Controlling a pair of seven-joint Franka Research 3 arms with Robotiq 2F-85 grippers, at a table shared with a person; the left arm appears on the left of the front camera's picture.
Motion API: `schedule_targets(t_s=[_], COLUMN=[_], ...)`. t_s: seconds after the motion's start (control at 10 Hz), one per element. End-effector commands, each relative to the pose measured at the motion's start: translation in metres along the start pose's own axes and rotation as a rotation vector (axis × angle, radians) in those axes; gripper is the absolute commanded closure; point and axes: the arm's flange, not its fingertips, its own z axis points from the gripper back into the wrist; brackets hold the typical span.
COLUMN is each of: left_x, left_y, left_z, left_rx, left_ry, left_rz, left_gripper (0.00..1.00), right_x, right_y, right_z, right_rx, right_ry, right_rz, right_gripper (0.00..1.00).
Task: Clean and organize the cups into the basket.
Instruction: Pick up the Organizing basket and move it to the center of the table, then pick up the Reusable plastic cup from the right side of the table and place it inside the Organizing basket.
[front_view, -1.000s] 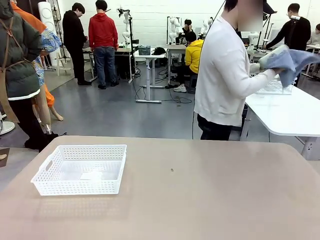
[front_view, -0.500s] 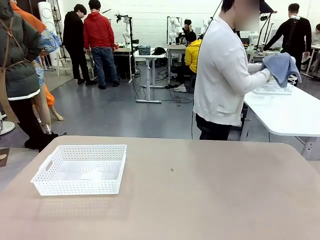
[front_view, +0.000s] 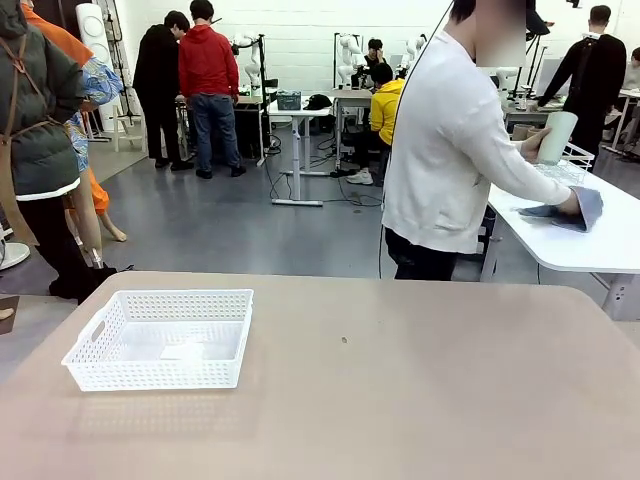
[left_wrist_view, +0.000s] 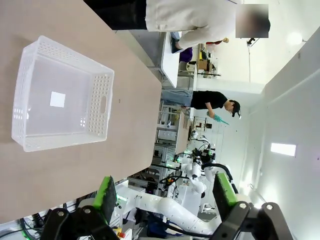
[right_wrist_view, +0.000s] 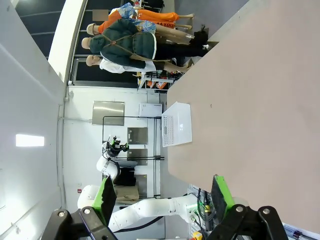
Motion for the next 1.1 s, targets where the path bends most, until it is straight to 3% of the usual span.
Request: schedule_targets(t_s=[0.0, 1.0], left_x=[0.0001, 0.0001], left_y=[-0.0019, -0.0019], left_z=[0.0003, 0.0003], left_rx=[-0.007, -0.007], left_ry=[0.007, 0.007], left_rz=[-0.003, -0.003], left_gripper=[0.00, 0.00], right_x=[0.0015, 0.0015], right_y=[0.0008, 0.0008], right_z=[-0.0013, -0.0013], right_rx=[0.006, 0.006], right_ry=[0.006, 0.006], right_rz=[0.005, 0.005], right_gripper=[0.00, 0.00])
